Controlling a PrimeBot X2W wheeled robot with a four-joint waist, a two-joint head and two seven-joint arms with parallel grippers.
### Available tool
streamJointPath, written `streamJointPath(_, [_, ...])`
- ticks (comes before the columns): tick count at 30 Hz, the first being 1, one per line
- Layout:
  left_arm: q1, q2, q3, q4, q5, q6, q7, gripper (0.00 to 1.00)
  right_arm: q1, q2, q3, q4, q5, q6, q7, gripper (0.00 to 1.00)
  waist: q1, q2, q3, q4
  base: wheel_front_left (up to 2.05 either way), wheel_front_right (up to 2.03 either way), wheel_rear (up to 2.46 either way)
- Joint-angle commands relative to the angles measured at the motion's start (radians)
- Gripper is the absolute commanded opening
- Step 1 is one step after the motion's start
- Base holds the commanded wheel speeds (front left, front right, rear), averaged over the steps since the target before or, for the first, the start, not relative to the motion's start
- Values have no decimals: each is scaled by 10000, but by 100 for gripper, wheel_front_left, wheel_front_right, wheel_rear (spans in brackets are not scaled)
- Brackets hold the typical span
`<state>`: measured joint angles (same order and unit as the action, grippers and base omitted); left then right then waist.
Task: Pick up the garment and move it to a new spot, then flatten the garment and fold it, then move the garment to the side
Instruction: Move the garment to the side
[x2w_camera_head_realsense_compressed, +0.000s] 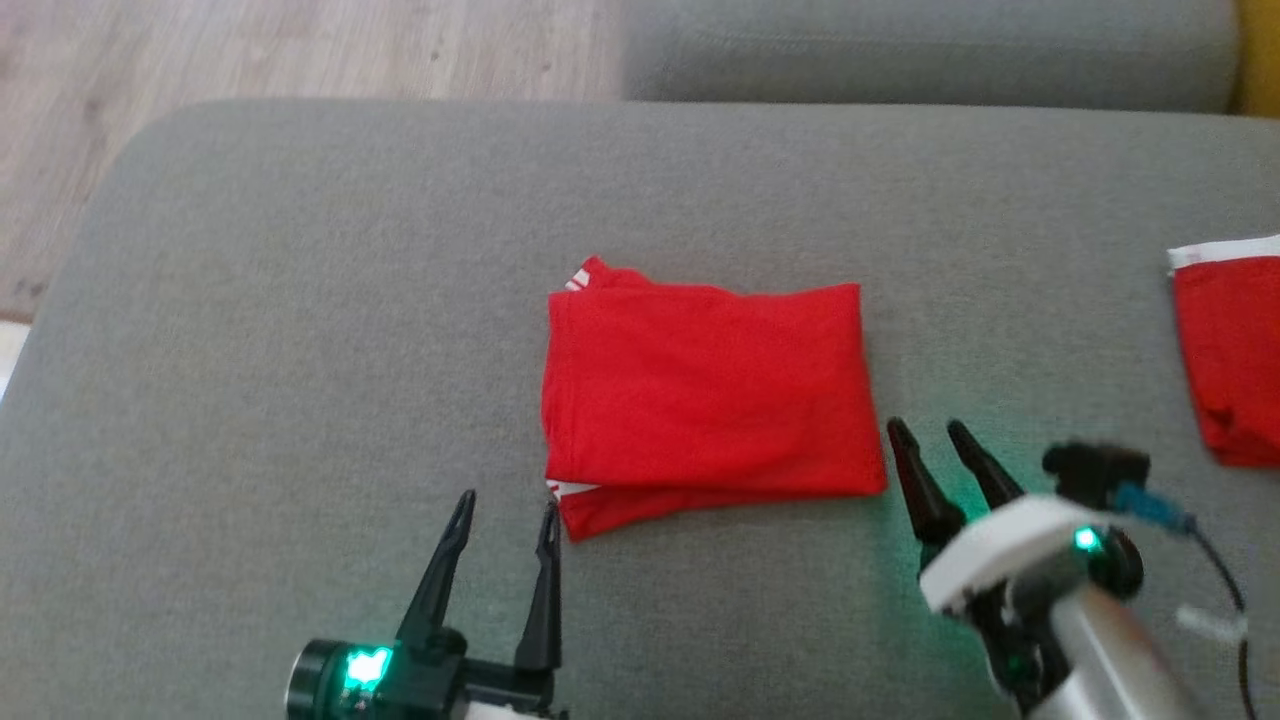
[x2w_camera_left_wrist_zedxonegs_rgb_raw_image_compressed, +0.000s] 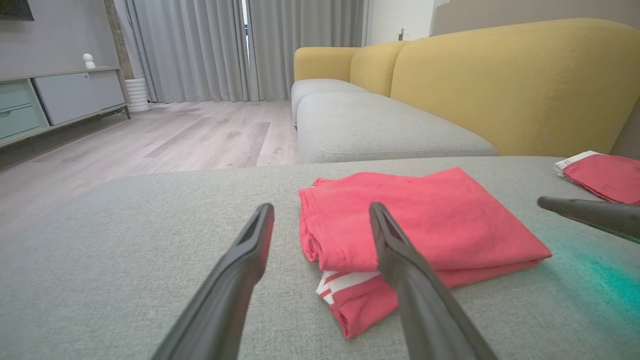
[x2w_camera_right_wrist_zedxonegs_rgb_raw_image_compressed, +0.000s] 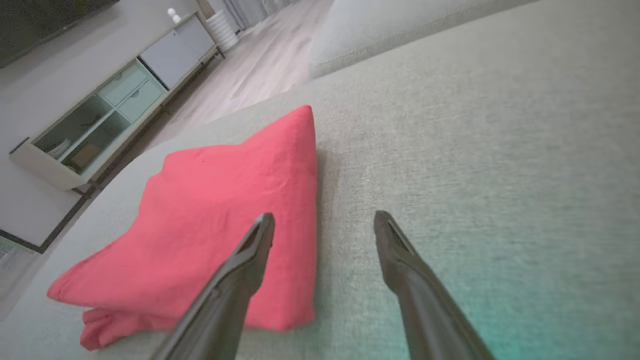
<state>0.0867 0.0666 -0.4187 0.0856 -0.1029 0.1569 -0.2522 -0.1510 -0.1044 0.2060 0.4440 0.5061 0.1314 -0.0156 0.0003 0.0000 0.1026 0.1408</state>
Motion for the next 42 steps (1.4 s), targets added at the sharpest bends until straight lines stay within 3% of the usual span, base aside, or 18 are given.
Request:
streamJointPath(1, [-448,-146,183,-245,124,-41,-95,100,-675,-148,317,-45,370,-7,348,100,-3,0,239,201,0,0,0])
streamJointPath(8, [-810,-159,-77,-107,37,27,-95,100,-1726,-302,652,986,1593,-7,1532,100,-3,0,519,557,0,0,0])
streamJointPath(9, [-836,-160,-102,-100,10,52,-95,100,-1791,-307,745,1044,1713,-7,1555,69,-3,0,542,586,0,0,0])
streamJointPath(10, [-836,-160,-102,-100,10,52,-95,100,-1791,-307,745,1044,1713,-7,1555,69,-3,0,542,586,0,0,0])
streamJointPath(12, [-869,-161,-156,-90,-44,106,-95,100,-1866,-279,924,1127,2054,-7,1592,0,-3,0,579,625,0,0,0])
streamJointPath(19, [-957,-162,-199,-162,-100,339,-95,100,-2140,-736,1298,1096,2484,-7,1074,0,-3,0,800,406,0,0,0])
streamJointPath(26, [-1207,-163,-63,-326,-75,411,-95,100,-2504,-2399,1079,691,2149,-7,1020,0,-3,0,1325,-542,0,0,0])
streamJointPath(34, [-1869,-163,177,-449,-158,596,-95,100,-2695,-4575,-503,47,1598,-7,1526,0,-3,0,1945,-1451,0,0,0])
streamJointPath(42, [-2301,-164,227,-675,-100,548,-95,100,-2457,-5581,-2856,-938,740,-7,2249,0,-3,0,2477,-1783,0,0,0])
